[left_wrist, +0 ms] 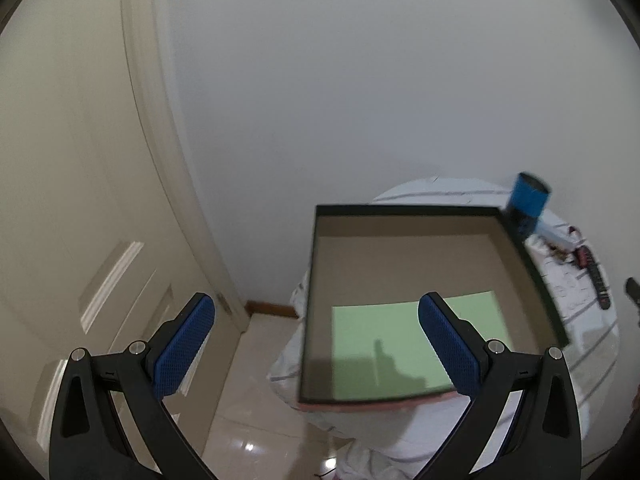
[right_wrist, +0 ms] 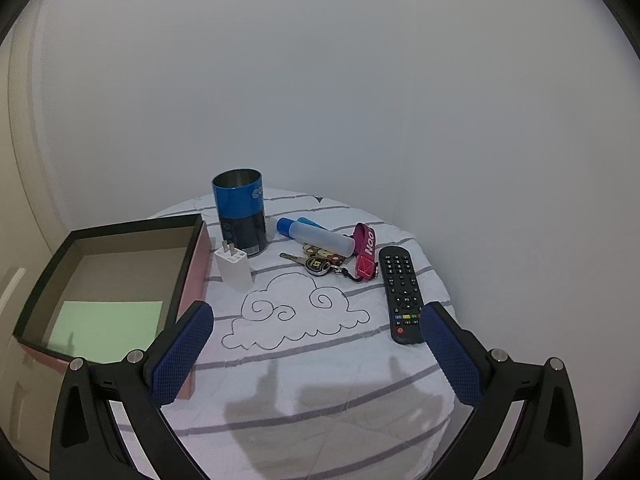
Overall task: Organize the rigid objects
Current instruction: 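Move the left tool toward the black rim of the pink box, then close the left tool on the pink box wall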
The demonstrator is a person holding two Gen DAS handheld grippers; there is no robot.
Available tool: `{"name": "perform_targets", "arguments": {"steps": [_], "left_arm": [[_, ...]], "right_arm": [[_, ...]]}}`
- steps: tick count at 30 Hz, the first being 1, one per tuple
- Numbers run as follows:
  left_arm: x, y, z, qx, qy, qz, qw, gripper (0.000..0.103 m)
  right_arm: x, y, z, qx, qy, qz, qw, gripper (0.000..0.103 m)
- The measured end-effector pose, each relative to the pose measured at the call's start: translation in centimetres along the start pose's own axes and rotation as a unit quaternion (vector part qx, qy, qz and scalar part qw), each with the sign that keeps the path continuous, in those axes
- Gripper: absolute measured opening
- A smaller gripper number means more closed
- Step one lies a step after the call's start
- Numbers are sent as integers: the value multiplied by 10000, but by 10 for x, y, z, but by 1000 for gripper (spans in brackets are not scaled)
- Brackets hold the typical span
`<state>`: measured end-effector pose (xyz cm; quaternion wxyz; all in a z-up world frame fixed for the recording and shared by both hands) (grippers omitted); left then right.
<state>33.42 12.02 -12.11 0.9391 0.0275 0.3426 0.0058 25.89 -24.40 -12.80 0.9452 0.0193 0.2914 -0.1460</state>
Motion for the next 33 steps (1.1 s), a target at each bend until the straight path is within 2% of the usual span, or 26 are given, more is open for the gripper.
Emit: {"name": "perform_targets", "arguments": {"steps": [5,9,16,24,26,29,33], "left_arm": [[43,5,-13,146,538,-102,9984,103],[69,10,-24,205,877,15,9959,103],[100,11,-54,137,1627,-128,9865,103],[108,8,-60,206,1830,-281,9825,102],[111,10,-61,263,1869,-262,9817,91],[112,6,-64,299,1948,-398,9796,84],[120,1,-70,333,2054,-421,9772,82]], "right_arm": [[16,0,1,19,109,-55,9999,103],[26,3,3,-22,174,-64,9998,103],[40,6,2,-68,275,-19,9996,103],[49,7,-2,-83,367,13,9993,103],[50,8,-2,-99,388,15,9992,103],[50,6,-4,-96,404,10,9991,103],[55,1,-7,-104,471,-13,9988,103]]}}
Point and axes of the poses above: each gripper's, at about its wrist camera, not at the fingertips, and x roughly the way its jaws point, y to its left, z to its top, the point moved 10 cm from there along x, roughly the way its jaws point, and after that the axes turned 1 degree about -y, right-handed, at the moved point
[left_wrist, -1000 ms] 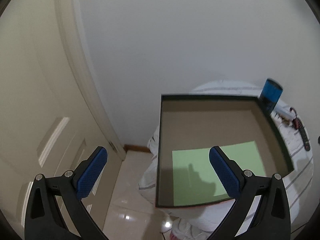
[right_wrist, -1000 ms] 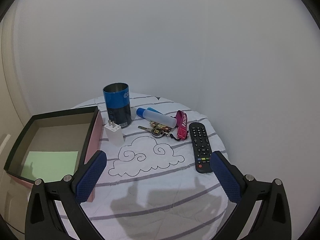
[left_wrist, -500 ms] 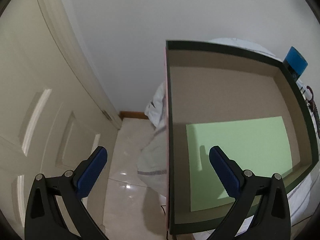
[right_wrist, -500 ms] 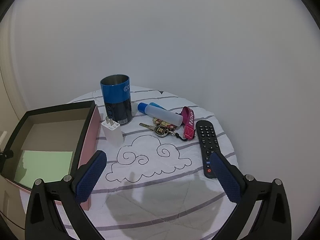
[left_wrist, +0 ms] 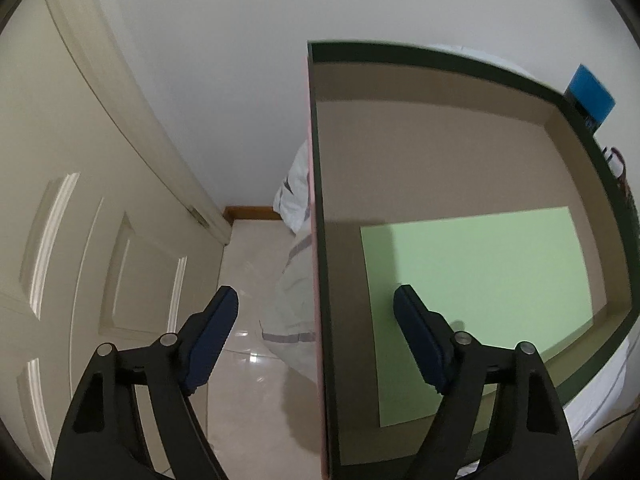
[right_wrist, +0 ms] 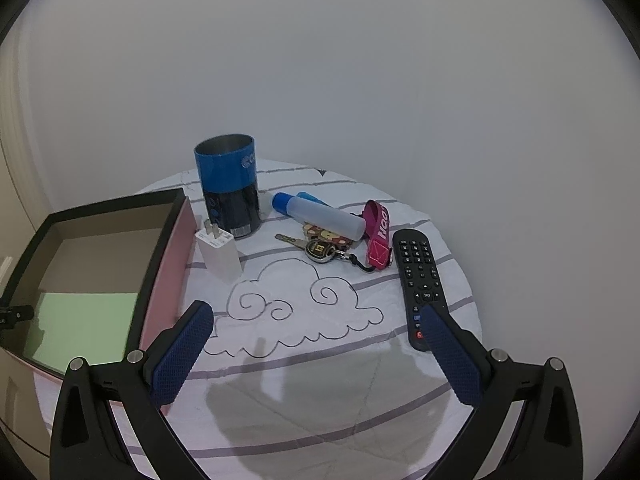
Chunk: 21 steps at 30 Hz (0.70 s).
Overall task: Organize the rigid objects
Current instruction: 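Close the left tool on the pink box wall, then move the right tool toward the blue tumbler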
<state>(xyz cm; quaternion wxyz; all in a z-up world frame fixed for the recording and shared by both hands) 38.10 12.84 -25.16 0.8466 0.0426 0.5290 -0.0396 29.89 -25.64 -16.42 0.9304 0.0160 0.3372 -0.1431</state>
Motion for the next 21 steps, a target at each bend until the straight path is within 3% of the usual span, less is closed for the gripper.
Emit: {"name": "perform_targets", "arguments": {"steps": [7,11,21], "left_arm": [[4,-4,3,38,116,-292,9995,72],[2,-12,4,10,223,-720,9972,42],[4,-16,3,96,226,-691,9973,42]], "right_arm": [[4,-15,-2,69,50,-54,9999,103],[7,-20,1,30,18,-60,10000,103],[24,-43,3,111,-23,-160,9998,103]]}}
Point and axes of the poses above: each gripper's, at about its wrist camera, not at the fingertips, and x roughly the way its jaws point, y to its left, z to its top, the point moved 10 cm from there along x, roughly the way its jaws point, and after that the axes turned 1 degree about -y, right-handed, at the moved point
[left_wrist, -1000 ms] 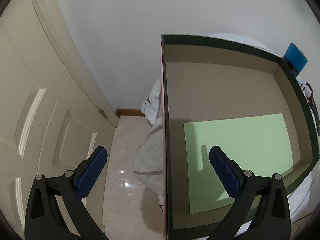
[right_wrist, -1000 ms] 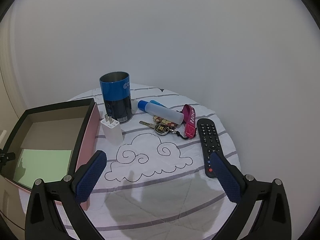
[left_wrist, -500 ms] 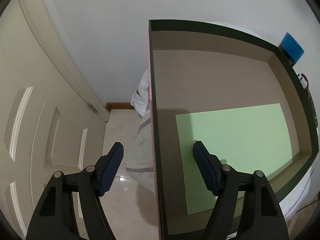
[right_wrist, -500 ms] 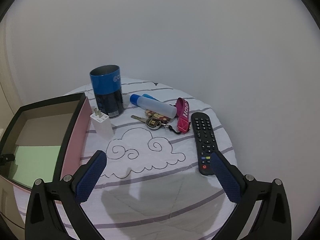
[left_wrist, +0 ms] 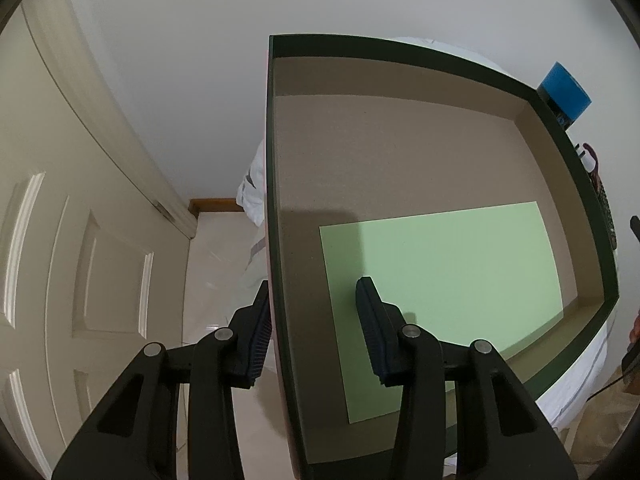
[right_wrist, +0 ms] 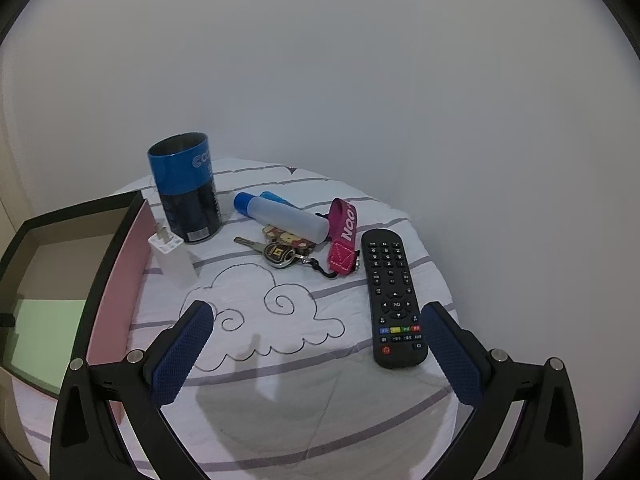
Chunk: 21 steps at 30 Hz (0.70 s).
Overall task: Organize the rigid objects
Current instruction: 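Move the right tool toward the blue tumbler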
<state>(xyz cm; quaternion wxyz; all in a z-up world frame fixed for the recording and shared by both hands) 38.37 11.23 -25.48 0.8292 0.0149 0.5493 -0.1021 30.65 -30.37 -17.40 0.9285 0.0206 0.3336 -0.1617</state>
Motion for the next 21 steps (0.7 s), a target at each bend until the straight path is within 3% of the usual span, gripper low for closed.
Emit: {"name": "perform_targets", "arguments": {"steps": [7,9,13,16,21], "left_arm": [[-1,1,-3,35,-55,-33,10000,44],[-1,5,-3,-17,-51,57,10000,52],[-2,1,-1,218,-93,278,9993,52],[-1,-2,0,239,-123,188,9995,44],[-2,-1,1,169,-221,202,9994,43]], "right_arm": [[13,-10,2,20,-2,149,9999,103],[15,-12,2,56,-28,198,9998,103],[20,-11,3,95,-17,312,9995,103],[22,-12,2,191,5,443,9988,103],[25,-11,7,277,-15,656,9975,103]]}}
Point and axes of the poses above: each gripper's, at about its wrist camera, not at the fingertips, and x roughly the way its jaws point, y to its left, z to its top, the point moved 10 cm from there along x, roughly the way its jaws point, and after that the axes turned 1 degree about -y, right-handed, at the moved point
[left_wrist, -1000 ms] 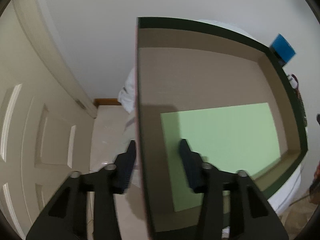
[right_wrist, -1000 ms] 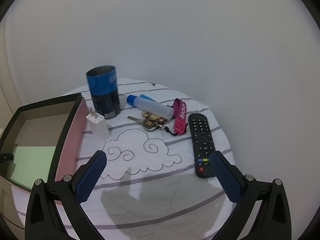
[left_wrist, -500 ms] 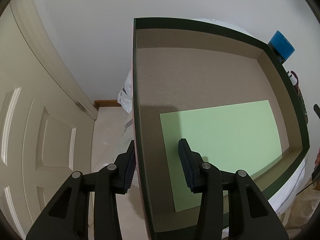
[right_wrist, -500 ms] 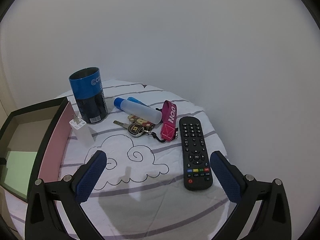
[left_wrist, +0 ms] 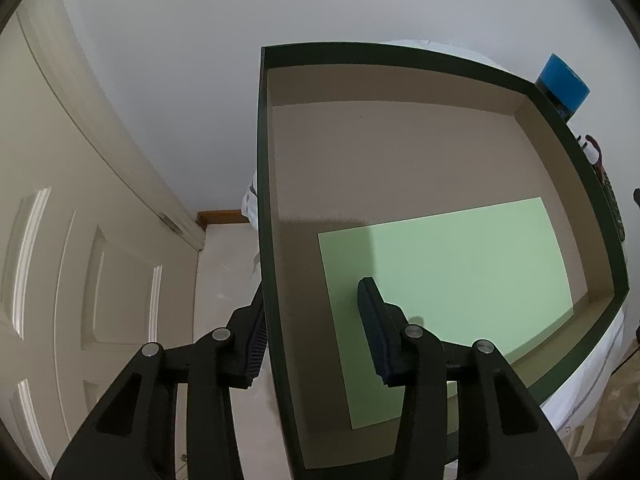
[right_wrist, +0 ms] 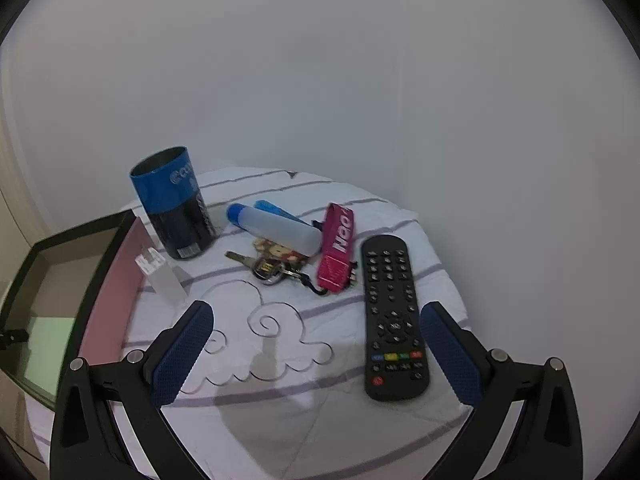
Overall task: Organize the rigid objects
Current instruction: 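Move the right tool toward the blue tumbler, then close the right tool on the blue tumbler's rim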
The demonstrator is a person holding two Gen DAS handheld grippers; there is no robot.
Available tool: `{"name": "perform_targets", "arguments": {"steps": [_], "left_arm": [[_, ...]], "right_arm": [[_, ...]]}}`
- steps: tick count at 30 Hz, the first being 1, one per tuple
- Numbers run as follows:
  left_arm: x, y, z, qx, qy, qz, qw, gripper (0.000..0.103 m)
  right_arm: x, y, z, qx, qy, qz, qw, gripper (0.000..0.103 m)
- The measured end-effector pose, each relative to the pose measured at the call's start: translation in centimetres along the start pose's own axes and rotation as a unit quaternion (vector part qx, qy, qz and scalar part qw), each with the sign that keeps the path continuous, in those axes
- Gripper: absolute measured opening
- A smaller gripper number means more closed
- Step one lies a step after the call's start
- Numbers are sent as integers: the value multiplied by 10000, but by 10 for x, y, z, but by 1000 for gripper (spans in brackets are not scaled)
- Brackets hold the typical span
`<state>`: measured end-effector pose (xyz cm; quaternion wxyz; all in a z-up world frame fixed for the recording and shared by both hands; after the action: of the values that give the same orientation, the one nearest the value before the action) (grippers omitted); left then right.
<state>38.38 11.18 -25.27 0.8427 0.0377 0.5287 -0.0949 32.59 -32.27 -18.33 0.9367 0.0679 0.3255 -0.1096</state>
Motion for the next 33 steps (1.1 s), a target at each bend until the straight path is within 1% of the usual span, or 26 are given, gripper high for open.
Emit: {"name": "perform_targets", "arguments": {"steps": [2,5,9,12,17,20,26,29,33], "left_arm": [[0,1,1,-53,-57,1,10000,41],[0,0,-1,-112,-111,15,9999,41],[1,0,-1,-108,-146,32,9998,41],[0,1,-1,-151,-160,24,9998,41],[0,3,-2,-204,-238,37,9995,40],[0,3,-3,-220,-271,22,9994,40],[-1,6,-4,-223,-279,-24,9994,40],[0,6,-4,-239,-285,-41,9993,40],[0,7,-3,-269,-300,-68,9992,40]], "right_arm": [[1,11,7,-85,-56,193,9998,103],[4,28,16,-281,-161,354,9988,103],[13,62,30,-463,-208,822,9953,103],[23,85,38,-600,-201,955,9934,103],[43,114,48,-778,-190,1061,9911,103],[56,124,52,-837,-158,1072,9906,103],[75,134,55,-961,-73,1069,9896,103],[76,136,54,-953,-18,1128,9890,103],[84,139,53,-1042,17,1082,9887,103]]}}
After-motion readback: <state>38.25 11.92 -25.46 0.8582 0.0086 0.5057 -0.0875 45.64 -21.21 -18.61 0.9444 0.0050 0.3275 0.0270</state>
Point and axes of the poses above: each gripper's, at about its wrist camera, not at the fingertips, and x roughly the way its jaws point, y to its left, z to its top, the point moved 10 cm from there along x, roughly the way its jaws point, and after that the axes turned 1 degree about -y, right-handed, at the moved point
